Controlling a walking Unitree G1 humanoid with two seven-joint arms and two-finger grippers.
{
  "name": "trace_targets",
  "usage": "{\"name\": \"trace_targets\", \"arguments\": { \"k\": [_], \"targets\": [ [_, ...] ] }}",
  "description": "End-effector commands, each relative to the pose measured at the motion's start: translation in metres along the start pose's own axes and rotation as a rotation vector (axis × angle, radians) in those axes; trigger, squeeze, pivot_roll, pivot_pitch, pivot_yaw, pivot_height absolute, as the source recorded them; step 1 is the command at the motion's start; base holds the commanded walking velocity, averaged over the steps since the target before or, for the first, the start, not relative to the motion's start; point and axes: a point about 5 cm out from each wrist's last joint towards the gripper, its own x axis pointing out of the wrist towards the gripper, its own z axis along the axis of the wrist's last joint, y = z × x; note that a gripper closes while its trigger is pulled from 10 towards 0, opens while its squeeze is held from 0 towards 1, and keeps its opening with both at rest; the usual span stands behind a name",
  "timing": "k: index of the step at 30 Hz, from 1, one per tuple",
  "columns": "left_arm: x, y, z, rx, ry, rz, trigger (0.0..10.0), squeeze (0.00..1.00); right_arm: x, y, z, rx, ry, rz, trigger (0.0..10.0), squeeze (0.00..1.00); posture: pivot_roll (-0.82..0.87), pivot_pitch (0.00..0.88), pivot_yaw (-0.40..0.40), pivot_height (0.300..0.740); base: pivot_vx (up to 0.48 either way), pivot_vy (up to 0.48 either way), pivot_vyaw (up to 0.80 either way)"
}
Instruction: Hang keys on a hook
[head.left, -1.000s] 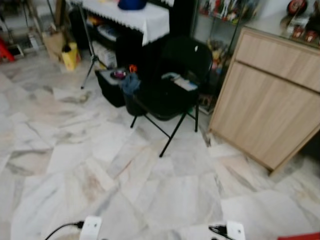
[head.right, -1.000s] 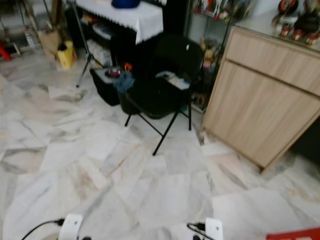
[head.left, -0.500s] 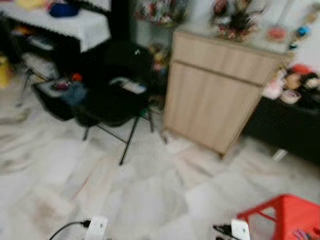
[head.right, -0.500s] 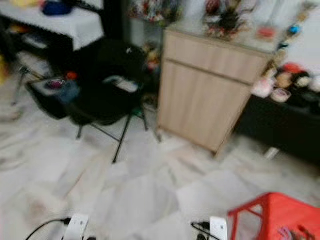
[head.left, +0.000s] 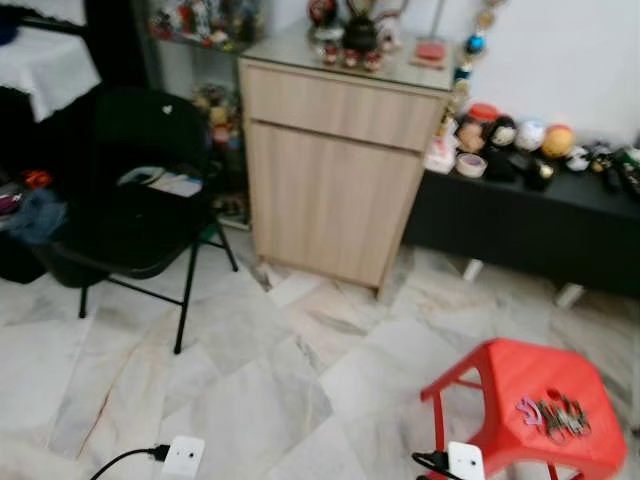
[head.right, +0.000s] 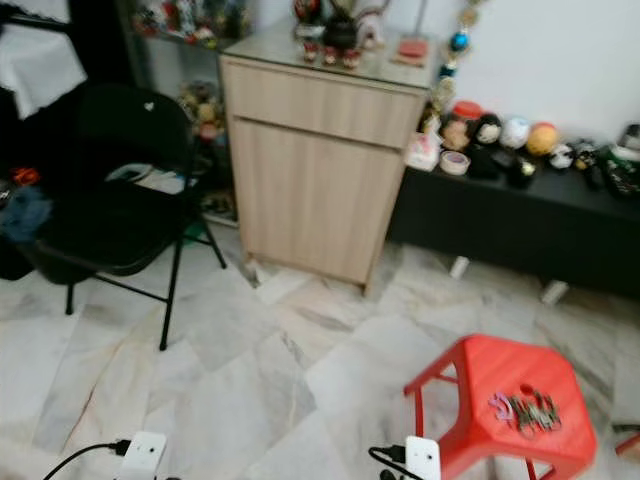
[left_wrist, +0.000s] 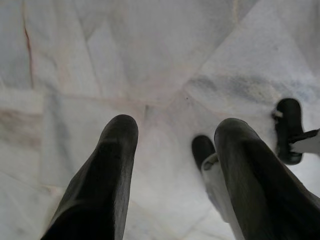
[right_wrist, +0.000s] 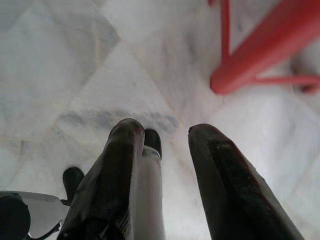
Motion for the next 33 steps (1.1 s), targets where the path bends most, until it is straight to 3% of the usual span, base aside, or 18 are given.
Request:
{"name": "trace_targets", "arguments": {
  "k": [1,23,33],
  "targets": [
    [0.0006,-0.0058,0.0011,0.006,-0.003,-0.017,10.0,0.0,-0.0005,-0.0055,0.001,-0.009,0.004,-0.013,10.0,0.0,0.03,0.012,-0.054,0.74,0.0,0.0,-0.63],
    [0.0006,-0.0073,0.0008,0.013,-0.004,-0.029,10.0,0.0,-0.0007,-0.0058,0.001,-0.006,0.001,-0.006,10.0,0.0,0.03,0.012,-0.057,0.74,0.0,0.0,-0.62],
    [0.0008,-0.0087,0.0023,0.033,-0.01,-0.046,10.0,0.0,-0.0006,-0.0052,0.0014,-0.004,-0.005,-0.003,10.0,0.0,0.03,0.011,-0.056,0.74,0.0,-0.052,0.0]
  ]
}}
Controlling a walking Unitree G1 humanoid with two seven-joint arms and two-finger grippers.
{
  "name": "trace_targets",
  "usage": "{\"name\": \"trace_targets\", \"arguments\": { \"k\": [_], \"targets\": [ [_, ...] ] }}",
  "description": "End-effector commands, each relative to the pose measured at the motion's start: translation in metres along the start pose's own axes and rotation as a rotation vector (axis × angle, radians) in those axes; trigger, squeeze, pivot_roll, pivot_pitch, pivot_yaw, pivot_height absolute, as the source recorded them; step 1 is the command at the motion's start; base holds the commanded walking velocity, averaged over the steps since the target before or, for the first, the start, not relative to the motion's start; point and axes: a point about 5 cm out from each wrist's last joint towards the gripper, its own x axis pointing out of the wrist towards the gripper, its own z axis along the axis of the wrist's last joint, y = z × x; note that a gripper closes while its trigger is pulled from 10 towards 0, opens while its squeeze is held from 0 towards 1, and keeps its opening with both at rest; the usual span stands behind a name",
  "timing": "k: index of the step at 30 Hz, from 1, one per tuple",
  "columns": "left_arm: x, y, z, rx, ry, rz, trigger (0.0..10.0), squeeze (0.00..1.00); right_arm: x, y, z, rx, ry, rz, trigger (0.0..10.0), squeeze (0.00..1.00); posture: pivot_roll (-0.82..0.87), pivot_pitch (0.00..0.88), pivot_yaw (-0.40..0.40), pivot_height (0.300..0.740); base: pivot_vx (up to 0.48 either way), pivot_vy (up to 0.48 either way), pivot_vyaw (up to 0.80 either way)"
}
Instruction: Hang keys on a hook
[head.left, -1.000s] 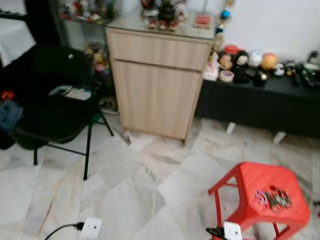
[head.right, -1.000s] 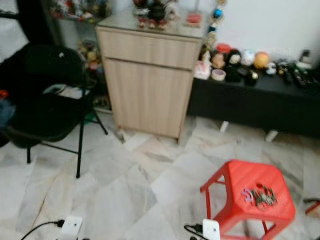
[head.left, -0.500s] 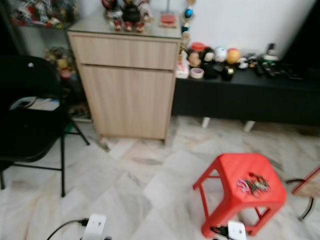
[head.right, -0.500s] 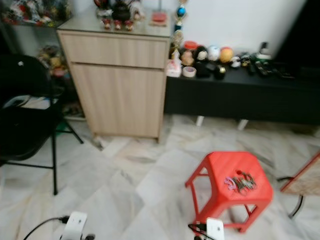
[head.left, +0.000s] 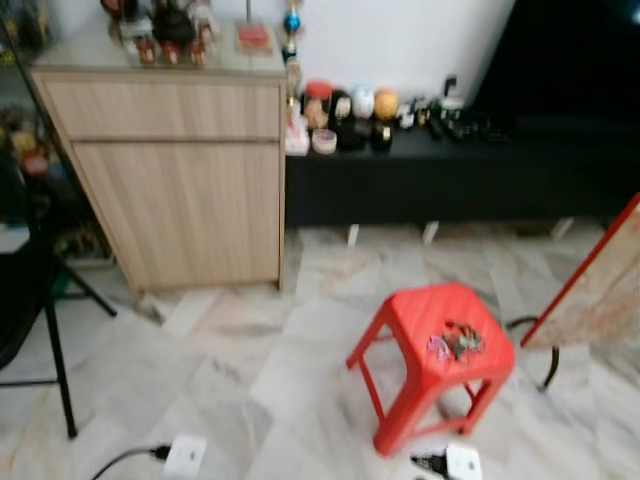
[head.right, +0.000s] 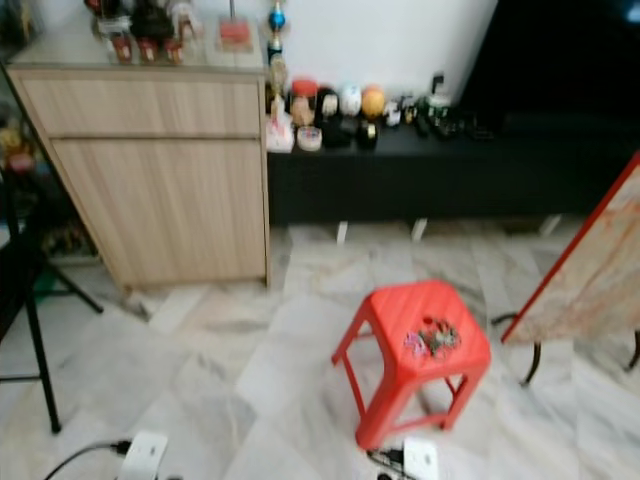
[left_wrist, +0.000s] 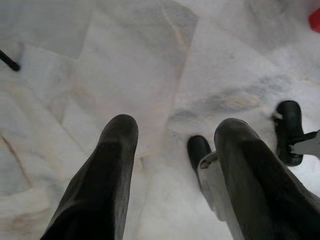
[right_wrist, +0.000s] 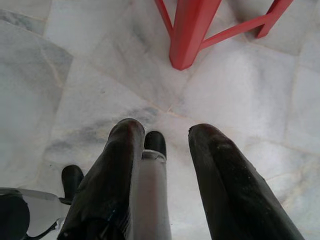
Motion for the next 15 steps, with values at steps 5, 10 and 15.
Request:
{"name": "trace_targets", "arguments": {
  "k": [5,10,15],
  "targets": [
    [0.0009,-0.0056,0.0023,0.021,-0.003,-0.023,10.0,0.0,-0.0007,-0.006,0.0017,-0.002,-0.005,-0.011,10.0,0.0,0.03,0.012,-0.054,0.74,0.0,-0.291,0.0],
    [0.0009,-0.0057,0.0018,0.02,0.0,-0.024,10.0,0.0,-0.0006,-0.0056,0.0022,-0.017,-0.005,-0.003,10.0,0.0,0.03,0.012,-0.055,0.74,0.0,-0.296,0.0],
    [0.0009,-0.0062,0.0016,0.02,0.0,-0.026,10.0,0.0,-0.0007,-0.0057,0.0021,-0.004,-0.009,-0.005,10.0,0.0,0.03,0.011,-0.055,0.74,0.0,-0.296,0.0]
  ]
}}
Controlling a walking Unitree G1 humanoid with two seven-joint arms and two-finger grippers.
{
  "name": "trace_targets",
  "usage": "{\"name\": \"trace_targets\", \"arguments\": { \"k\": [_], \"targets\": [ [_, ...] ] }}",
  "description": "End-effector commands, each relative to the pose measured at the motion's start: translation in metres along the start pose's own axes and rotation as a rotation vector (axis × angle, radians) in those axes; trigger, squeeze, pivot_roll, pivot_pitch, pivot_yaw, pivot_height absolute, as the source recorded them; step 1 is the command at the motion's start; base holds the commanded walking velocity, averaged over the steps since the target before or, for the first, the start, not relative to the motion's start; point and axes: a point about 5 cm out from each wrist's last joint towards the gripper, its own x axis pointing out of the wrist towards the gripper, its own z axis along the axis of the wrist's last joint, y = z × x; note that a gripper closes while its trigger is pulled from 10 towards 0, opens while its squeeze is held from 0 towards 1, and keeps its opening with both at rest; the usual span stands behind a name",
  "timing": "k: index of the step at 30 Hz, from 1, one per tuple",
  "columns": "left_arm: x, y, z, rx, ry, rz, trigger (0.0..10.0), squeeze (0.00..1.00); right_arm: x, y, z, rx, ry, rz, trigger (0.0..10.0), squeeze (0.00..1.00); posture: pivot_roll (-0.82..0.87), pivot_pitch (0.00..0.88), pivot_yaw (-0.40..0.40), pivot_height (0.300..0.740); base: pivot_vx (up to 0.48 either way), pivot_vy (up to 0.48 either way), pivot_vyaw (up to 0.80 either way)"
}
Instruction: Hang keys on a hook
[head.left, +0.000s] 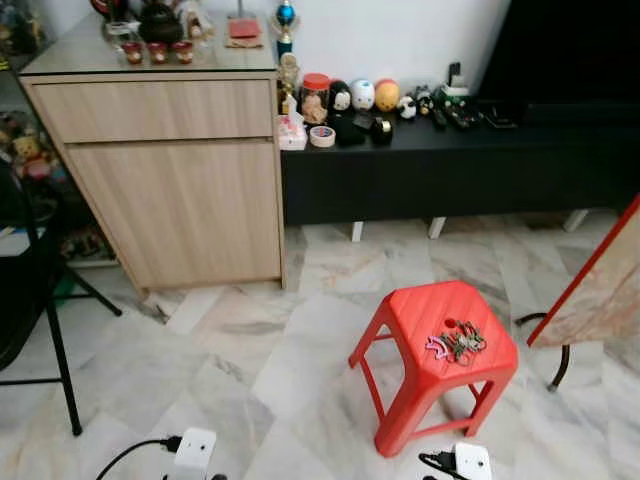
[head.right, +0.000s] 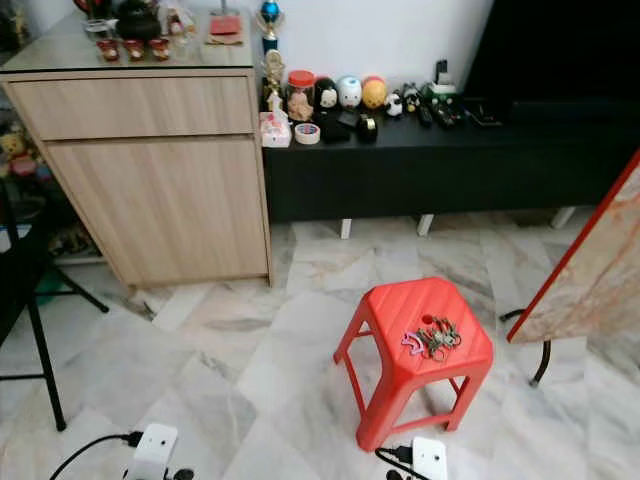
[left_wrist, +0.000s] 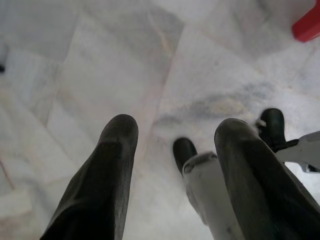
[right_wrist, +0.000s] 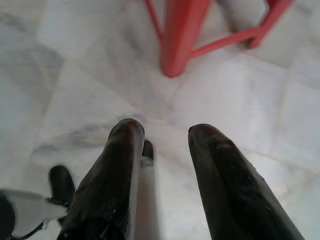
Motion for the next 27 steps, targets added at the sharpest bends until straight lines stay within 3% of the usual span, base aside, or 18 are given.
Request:
{"name": "trace_targets", "arguments": {
  "k": [1,22,27],
  "targets": [
    [0.0006,-0.005,0.0005,0.012,0.003,-0.015,10.0,0.0,-0.0008,-0.0051,-0.0001,0.002,0.0,-0.014,10.0,0.0,0.03,0.011,-0.055,0.74,0.0,-0.296,0.0],
    [0.0006,-0.0049,0.0,0.019,0.007,-0.017,10.0,0.0,-0.0007,-0.004,-0.0002,0.013,-0.004,-0.01,10.0,0.0,0.02,0.0,-0.047,0.74,0.0,-0.298,0.0],
    [0.0005,-0.0045,-0.0005,0.009,0.005,-0.012,10.0,0.0,-0.0008,-0.0036,-0.0007,0.01,-0.003,-0.009,10.0,0.0,0.02,0.0,-0.045,0.74,0.0,-0.102,0.0]
  ]
}}
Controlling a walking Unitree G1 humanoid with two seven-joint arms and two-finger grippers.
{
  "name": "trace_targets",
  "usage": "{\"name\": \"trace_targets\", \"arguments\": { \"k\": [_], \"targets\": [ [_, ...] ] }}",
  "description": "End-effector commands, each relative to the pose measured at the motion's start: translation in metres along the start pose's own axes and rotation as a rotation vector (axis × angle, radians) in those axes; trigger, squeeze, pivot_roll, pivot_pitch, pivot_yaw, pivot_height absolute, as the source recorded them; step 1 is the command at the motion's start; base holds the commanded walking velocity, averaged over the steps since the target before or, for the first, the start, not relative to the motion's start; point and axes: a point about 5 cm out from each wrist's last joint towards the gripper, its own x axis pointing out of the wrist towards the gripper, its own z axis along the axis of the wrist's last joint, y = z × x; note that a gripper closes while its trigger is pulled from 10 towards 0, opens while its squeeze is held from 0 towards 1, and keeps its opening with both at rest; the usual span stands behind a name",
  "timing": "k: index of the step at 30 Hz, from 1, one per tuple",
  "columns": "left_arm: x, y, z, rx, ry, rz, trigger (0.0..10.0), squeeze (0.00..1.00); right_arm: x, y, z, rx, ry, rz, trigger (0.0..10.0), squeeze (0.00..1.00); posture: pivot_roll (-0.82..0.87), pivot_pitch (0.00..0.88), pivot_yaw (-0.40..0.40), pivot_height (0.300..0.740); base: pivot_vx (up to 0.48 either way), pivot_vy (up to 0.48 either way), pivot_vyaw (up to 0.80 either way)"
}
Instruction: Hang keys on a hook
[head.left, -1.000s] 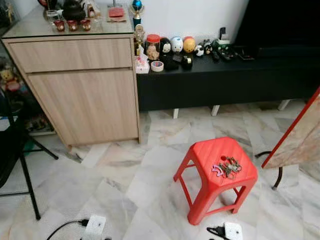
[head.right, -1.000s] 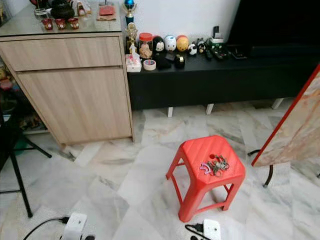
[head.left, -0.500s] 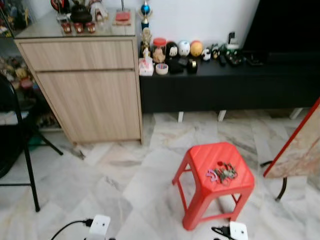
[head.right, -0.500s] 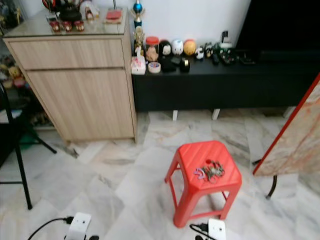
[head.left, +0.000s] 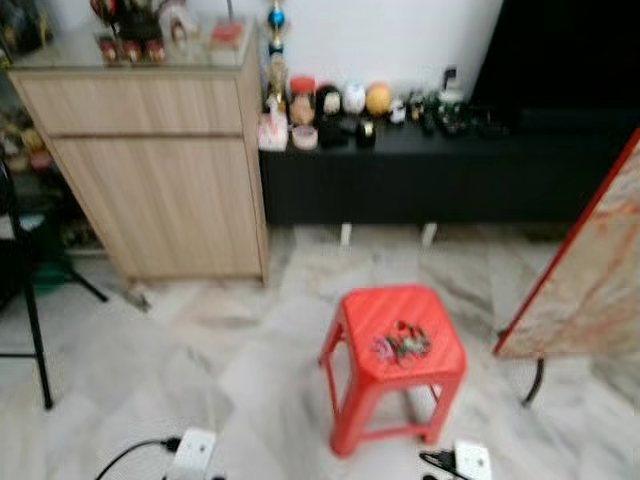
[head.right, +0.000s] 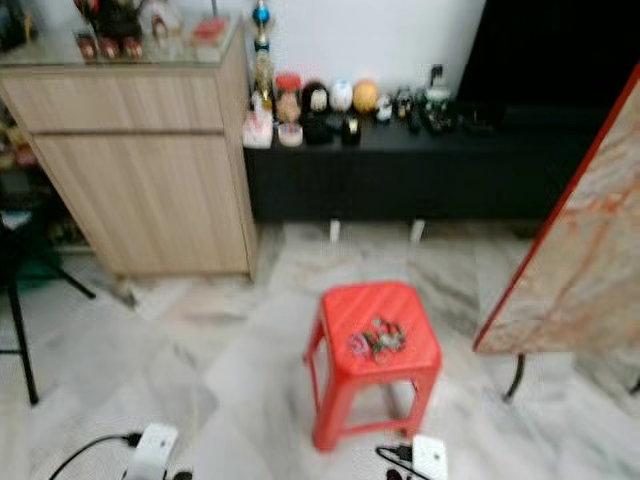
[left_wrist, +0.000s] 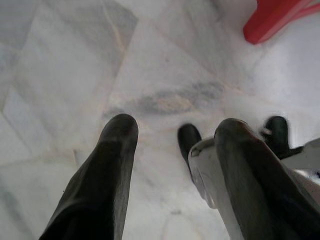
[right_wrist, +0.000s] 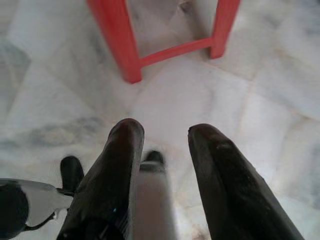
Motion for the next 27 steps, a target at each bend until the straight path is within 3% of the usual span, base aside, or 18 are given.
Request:
{"name": "trace_targets", "arguments": {
  "k": [1,4,5,8,12,14,15,16,18,22,27],
  "targets": [
    [0.0,-0.003,0.001,0.002,-0.001,-0.005,10.0,0.0,-0.001,-0.007,0.001,-0.003,-0.005,-0.022,10.0,0.0,0.02,0.0,-0.045,0.74,0.0,0.0,0.0],
    [0.001,0.0,0.007,0.003,-0.048,0.013,10.0,0.0,-0.001,-0.008,0.003,-0.017,-0.032,-0.033,10.0,0.0,0.02,0.0,-0.045,0.74,0.0,0.0,0.0],
    [0.001,0.004,0.016,-0.017,-0.103,0.043,10.0,0.0,-0.001,-0.008,0.005,-0.032,-0.058,-0.038,10.0,0.0,0.01,0.0,-0.045,0.74,0.0,0.0,0.0],
    [0.001,0.016,0.045,-0.144,-0.25,0.104,10.0,0.0,-0.003,-0.011,0.011,-0.053,-0.136,-0.088,10.0,0.0,0.02,0.0,-0.05,0.74,0.0,0.0,0.0],
    [-0.004,0.023,0.086,-0.127,-0.459,0.117,10.0,0.0,0.0,0.01,0.089,-0.056,-0.438,-0.065,10.0,0.0,0.01,0.0,-0.05,0.74,0.0,0.0,0.0],
    [-0.008,0.024,0.106,-0.11,-0.567,0.115,10.0,0.0,-0.003,0.013,0.106,-0.069,-0.527,-0.057,10.0,0.0,0.01,0.0,-0.049,0.74,0.0,0.0,0.0],
    [-0.015,0.024,0.128,-0.11,-0.69,0.109,10.0,0.0,-0.009,0.017,0.124,-0.091,-0.631,-0.051,10.0,0.0,0.0,0.0,-0.047,0.74,0.0,0.0,0.0],
    [-0.015,0.024,0.128,-0.11,-0.69,0.109,10.0,0.0,-0.009,0.017,0.124,-0.091,-0.631,-0.051,10.0,0.0,0.0,0.0,-0.047,0.74,0.0,0.0,0.0],
    [-0.023,0.021,0.145,-0.112,-0.805,0.088,10.0,0.0,-0.015,0.019,0.139,-0.093,-0.726,-0.048,10.0,0.0,0.01,0.0,-0.047,0.74,0.0,0.0,0.0],
    [-0.035,0.008,0.152,-0.06,-0.924,0.017,10.0,0.0,-0.025,0.019,0.151,-0.06,-0.842,-0.042,10.0,0.0,0.01,0.0,-0.046,0.74,0.0,0.0,0.0],
    [-0.047,0.01,0.146,-0.073,-0.99,0.022,10.0,0.0,-0.04,0.016,0.152,-0.073,-0.95,-0.045,10.0,0.0,0.02,0.0,-0.049,0.74,0.0,0.0,0.0]
  ]
}}
